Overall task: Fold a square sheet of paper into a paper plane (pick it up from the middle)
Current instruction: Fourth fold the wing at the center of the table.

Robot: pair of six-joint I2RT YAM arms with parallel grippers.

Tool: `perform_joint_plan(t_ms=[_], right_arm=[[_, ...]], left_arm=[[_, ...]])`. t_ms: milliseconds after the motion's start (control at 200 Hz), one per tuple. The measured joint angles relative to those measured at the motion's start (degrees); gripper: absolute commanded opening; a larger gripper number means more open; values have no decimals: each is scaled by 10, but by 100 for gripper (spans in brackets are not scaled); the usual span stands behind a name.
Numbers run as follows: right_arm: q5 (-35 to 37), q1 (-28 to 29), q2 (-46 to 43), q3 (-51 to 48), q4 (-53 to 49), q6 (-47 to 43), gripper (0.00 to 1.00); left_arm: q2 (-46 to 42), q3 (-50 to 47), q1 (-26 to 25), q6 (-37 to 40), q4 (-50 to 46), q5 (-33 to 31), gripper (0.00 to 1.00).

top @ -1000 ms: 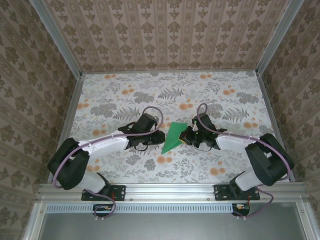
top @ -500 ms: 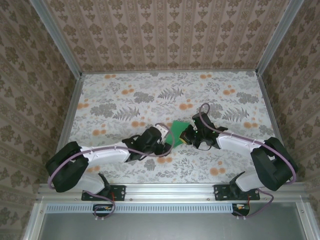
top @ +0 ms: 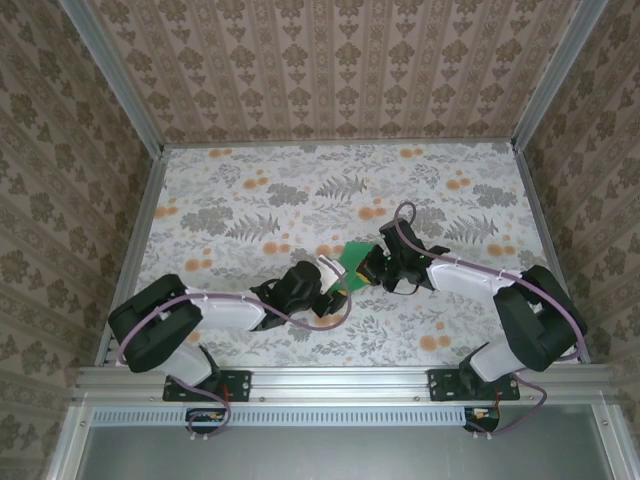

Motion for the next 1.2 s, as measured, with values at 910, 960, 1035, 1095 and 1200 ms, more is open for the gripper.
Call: perform_joint_plan(t_ms=[910, 960, 1035, 1095, 1200], right_arm=[[-21, -21, 16, 37, -43, -71, 43], [-21, -22, 14, 37, -44, -90, 44], [-21, -22, -1, 34, -43, -122, 45], [-19, -22, -23, 25, -39, -147, 46], [-17, -22, -64, -2, -26, -183, 47]], left_arm=[[64, -21, 16, 51, 98, 54, 10], [64, -21, 21, 41, 98, 61, 9], [64, -21, 29, 16, 96, 73, 8], [62, -21, 36, -8, 93, 83, 7], [53, -21, 49, -54, 86, 103, 7]])
